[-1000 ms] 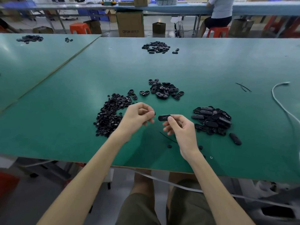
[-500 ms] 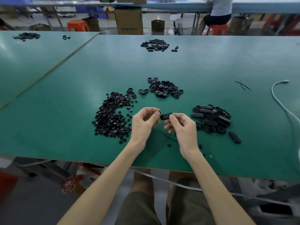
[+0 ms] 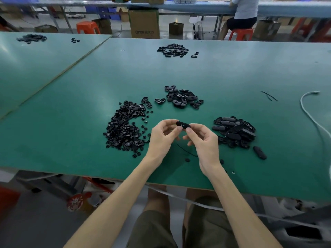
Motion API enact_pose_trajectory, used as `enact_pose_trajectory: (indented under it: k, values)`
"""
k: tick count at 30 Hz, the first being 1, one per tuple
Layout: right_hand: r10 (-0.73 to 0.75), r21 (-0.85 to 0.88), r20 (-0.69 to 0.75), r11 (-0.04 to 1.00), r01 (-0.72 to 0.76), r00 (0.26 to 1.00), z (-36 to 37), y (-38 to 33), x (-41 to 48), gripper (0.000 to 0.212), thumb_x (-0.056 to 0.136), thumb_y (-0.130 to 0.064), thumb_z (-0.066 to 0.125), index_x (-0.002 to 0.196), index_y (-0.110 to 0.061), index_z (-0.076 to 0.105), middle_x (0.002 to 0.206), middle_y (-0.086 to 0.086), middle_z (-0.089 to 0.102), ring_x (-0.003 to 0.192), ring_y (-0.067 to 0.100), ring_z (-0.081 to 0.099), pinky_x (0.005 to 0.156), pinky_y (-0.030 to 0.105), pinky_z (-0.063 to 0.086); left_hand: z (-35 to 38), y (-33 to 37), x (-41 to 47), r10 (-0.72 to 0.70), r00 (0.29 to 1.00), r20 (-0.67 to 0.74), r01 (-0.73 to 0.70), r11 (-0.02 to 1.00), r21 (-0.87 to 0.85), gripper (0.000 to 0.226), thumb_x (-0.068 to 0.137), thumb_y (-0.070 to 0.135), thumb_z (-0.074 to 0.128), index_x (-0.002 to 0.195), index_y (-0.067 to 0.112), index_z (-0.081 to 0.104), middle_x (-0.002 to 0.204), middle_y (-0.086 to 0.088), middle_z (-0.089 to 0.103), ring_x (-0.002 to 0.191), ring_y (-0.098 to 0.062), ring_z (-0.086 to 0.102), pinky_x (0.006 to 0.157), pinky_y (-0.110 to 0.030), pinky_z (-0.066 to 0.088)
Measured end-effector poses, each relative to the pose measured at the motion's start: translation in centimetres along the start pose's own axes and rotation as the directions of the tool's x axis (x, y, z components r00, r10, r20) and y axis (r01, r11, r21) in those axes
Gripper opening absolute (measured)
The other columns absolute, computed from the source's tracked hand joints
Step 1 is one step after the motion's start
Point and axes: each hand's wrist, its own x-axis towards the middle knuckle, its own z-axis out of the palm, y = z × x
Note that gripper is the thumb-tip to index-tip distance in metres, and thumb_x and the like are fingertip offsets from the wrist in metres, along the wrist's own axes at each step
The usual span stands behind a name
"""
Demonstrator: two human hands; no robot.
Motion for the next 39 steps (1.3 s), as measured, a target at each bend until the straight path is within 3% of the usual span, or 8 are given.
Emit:
enact_pose_trajectory:
  k: [8,19,32,39]
  values:
    - [-0.016,-0.075,0.024,0.997,0.018,1.000,0.12,-0.04,-0.12,0.005,0.096,-0.022,0.076,0.093,-0.017,0.077,0.080,0.000,0.076,0.071,0.012,0.069,0.062,0.023,0.053,-0.41,-0.07,0.03,0.043,0.999,0.032,-0.043,0.999,0.015,0.024,0.096,0.008,0.071,0.117,0.018,0.076,0.086,0.008,0.076,0.069,-0.006,0.062,0.067,-0.015,0.049]
    - [-0.009,-0.037,0.044,0.999,0.011,0.999,-0.13,0.06,-0.13,0.008,0.094,-0.005,0.075,0.100,-0.010,0.075,0.084,-0.002,0.076,0.070,0.013,0.068,0.063,0.023,0.054,-0.19,-0.27,0.03,0.001,0.999,0.034,-0.001,1.000,0.002,0.012,0.094,0.014,0.075,0.104,0.010,0.073,0.079,0.007,0.074,0.061,-0.008,0.061,0.063,-0.020,0.052]
    - [-0.028,-0.081,0.066,0.996,0.034,0.997,-0.16,0.52,0.23,0.014,0.095,-0.005,0.074,0.098,-0.018,0.075,0.087,-0.004,0.076,0.071,0.012,0.067,0.064,0.022,0.053,-0.18,-0.10,0.22,-0.003,1.000,0.016,0.003,1.000,-0.002,0.004,0.093,0.017,0.076,0.096,0.016,0.073,0.077,0.010,0.072,0.067,-0.004,0.060,0.065,-0.019,0.051]
    - [-0.013,-0.074,0.074,0.997,0.019,0.997,-0.12,0.36,0.11,0.007,0.096,-0.011,0.074,0.099,-0.017,0.076,0.083,-0.001,0.076,0.068,0.013,0.065,0.062,0.023,0.053,-0.25,-0.13,0.20,0.038,0.999,0.001,-0.038,0.998,0.059,0.009,0.093,0.025,0.076,0.101,0.020,0.074,0.083,0.013,0.069,0.077,-0.006,0.057,0.074,-0.028,0.049]
